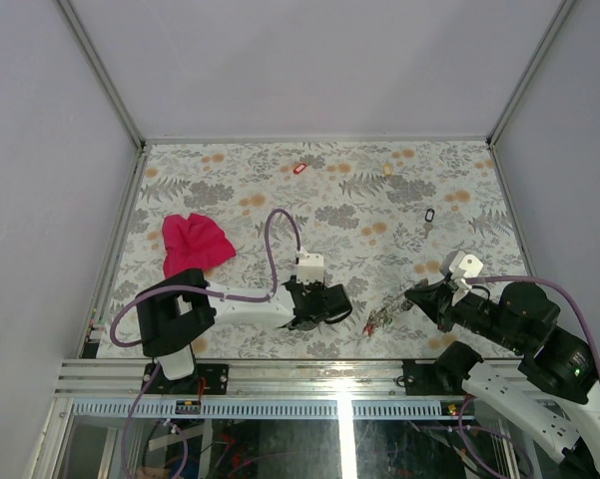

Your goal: Put the keys on the keyring

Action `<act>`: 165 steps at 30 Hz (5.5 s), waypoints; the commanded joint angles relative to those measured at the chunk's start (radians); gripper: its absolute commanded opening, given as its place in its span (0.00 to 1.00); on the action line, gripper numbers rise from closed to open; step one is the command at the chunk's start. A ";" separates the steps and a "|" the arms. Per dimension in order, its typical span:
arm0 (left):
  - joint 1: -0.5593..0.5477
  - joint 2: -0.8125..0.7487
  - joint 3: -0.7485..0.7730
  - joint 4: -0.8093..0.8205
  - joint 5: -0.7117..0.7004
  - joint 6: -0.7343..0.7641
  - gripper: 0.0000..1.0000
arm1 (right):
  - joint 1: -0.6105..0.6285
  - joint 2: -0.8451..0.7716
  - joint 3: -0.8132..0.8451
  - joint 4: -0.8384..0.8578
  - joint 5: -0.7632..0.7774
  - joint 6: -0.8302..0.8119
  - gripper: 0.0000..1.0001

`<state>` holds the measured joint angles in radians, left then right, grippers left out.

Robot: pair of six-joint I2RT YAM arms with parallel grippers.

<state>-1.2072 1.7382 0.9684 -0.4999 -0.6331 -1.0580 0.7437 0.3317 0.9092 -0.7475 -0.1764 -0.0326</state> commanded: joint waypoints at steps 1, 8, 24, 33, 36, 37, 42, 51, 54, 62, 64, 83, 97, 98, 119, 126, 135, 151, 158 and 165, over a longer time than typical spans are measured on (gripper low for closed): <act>0.012 0.015 -0.023 0.055 0.002 -0.013 0.34 | 0.005 0.002 0.021 0.100 -0.015 0.008 0.00; 0.019 0.017 -0.040 0.099 0.014 0.023 0.27 | 0.004 0.003 0.026 0.093 -0.012 0.007 0.00; 0.021 -0.111 -0.137 0.289 0.047 0.242 0.26 | 0.005 -0.001 0.013 0.099 -0.012 0.013 0.00; 0.073 -0.355 -0.305 0.515 0.237 0.411 0.54 | 0.005 0.008 0.023 0.096 -0.014 0.022 0.00; 0.166 -0.452 -0.404 0.623 0.400 0.471 0.56 | 0.004 0.013 0.023 0.099 -0.017 0.026 0.00; 0.205 -0.482 -0.435 0.674 0.471 0.491 0.56 | 0.005 0.014 0.023 0.101 -0.018 0.028 0.00; 0.390 -0.565 -0.546 0.809 0.758 0.518 0.57 | 0.005 0.020 0.027 0.109 -0.024 0.033 0.00; 0.440 -0.423 -0.543 0.898 0.919 0.564 0.58 | 0.005 0.028 0.028 0.118 -0.036 0.038 0.00; 0.442 -0.372 -0.534 0.905 0.909 0.578 0.57 | 0.005 0.029 0.035 0.112 -0.035 0.041 0.00; 0.444 -0.278 -0.507 0.925 0.918 0.616 0.57 | 0.005 0.026 0.035 0.112 -0.037 0.038 0.00; 0.445 -0.263 -0.506 0.938 0.925 0.618 0.57 | 0.005 0.026 0.034 0.112 -0.037 0.036 0.00; 0.445 -0.243 -0.552 0.953 1.002 0.628 0.44 | 0.004 0.028 0.022 0.119 -0.042 0.039 0.00; 0.444 -0.237 -0.569 0.992 1.021 0.622 0.26 | 0.003 0.034 0.020 0.128 -0.053 0.051 0.00; 0.445 -0.236 -0.569 0.994 1.021 0.622 0.24 | 0.005 0.033 0.019 0.128 -0.052 0.052 0.00; 0.444 -0.345 -0.520 0.948 0.926 0.672 0.00 | 0.005 0.027 0.016 0.120 -0.046 0.054 0.00; 0.443 -0.395 -0.464 0.863 0.960 0.750 0.00 | 0.004 0.029 0.017 0.128 -0.040 0.046 0.00; 0.317 -0.558 -0.393 0.763 0.815 0.887 0.00 | 0.004 0.014 0.002 0.203 -0.056 -0.049 0.00; 0.304 -0.696 0.030 0.325 0.869 1.091 0.00 | 0.005 0.097 -0.029 0.488 -0.205 -0.437 0.00; 0.305 -0.757 0.044 0.359 0.885 1.139 0.00 | 0.004 0.121 -0.039 0.547 -0.248 -0.682 0.00; 0.304 -0.766 0.068 0.374 0.872 1.188 0.00 | 0.005 0.131 -0.062 0.572 -0.238 -0.932 0.00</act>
<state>-0.9028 0.9825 0.9874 -0.1463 0.2428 0.0746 0.7441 0.4564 0.8371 -0.3031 -0.4076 -0.7696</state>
